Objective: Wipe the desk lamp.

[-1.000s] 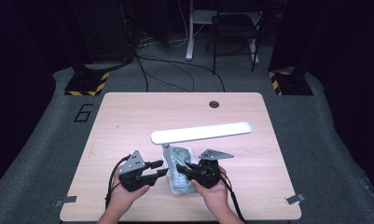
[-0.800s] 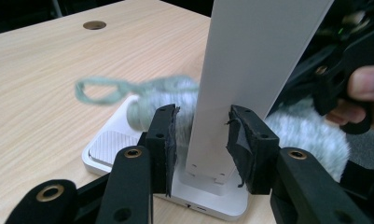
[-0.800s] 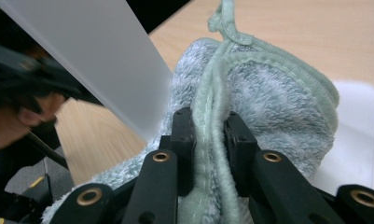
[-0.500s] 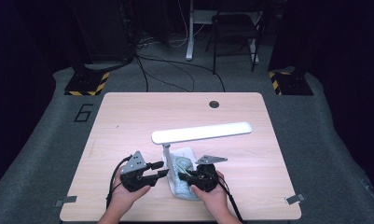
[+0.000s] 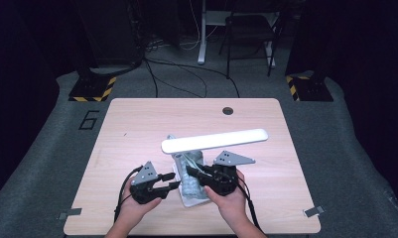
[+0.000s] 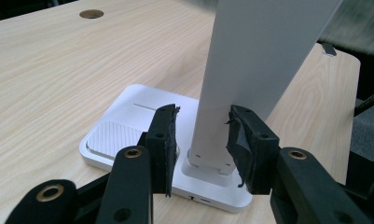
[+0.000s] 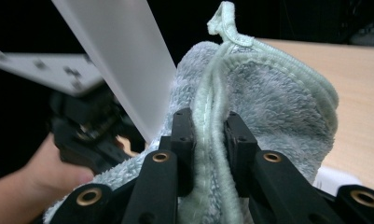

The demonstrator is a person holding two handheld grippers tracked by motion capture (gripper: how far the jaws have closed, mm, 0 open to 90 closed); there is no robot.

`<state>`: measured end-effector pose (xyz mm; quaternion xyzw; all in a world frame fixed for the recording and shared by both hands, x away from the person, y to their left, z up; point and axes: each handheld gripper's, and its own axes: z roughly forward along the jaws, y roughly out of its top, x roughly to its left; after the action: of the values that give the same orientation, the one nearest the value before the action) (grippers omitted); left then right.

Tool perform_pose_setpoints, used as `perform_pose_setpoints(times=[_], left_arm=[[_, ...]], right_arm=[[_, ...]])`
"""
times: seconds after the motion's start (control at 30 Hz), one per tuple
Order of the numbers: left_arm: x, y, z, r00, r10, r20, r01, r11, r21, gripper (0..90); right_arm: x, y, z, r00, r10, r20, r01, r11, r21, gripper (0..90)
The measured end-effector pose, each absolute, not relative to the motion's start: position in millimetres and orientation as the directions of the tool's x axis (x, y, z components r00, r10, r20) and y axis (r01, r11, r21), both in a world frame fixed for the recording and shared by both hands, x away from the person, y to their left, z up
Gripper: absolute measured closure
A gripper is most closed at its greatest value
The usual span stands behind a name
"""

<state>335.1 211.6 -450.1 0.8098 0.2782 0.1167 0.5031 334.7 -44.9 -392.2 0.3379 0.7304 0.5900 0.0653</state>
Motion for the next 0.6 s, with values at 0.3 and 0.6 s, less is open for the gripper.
perform_pose_setpoints(times=[0.3,0.6], left_arm=[[334.5,211.0,-450.3,0.817,0.57,-0.089,0.332,-0.339,0.88,61.7],[335.0,212.8,-448.9,0.816,0.574,-0.069,0.322,-0.352,0.879,61.8]], right_arm=[[328.3,-45.2,-363.7,-0.783,0.551,0.289,0.352,0.01,0.936,76.7],[331.7,-41.6,-389.0,-0.776,0.553,0.303,0.396,0.052,0.917,76.8]])
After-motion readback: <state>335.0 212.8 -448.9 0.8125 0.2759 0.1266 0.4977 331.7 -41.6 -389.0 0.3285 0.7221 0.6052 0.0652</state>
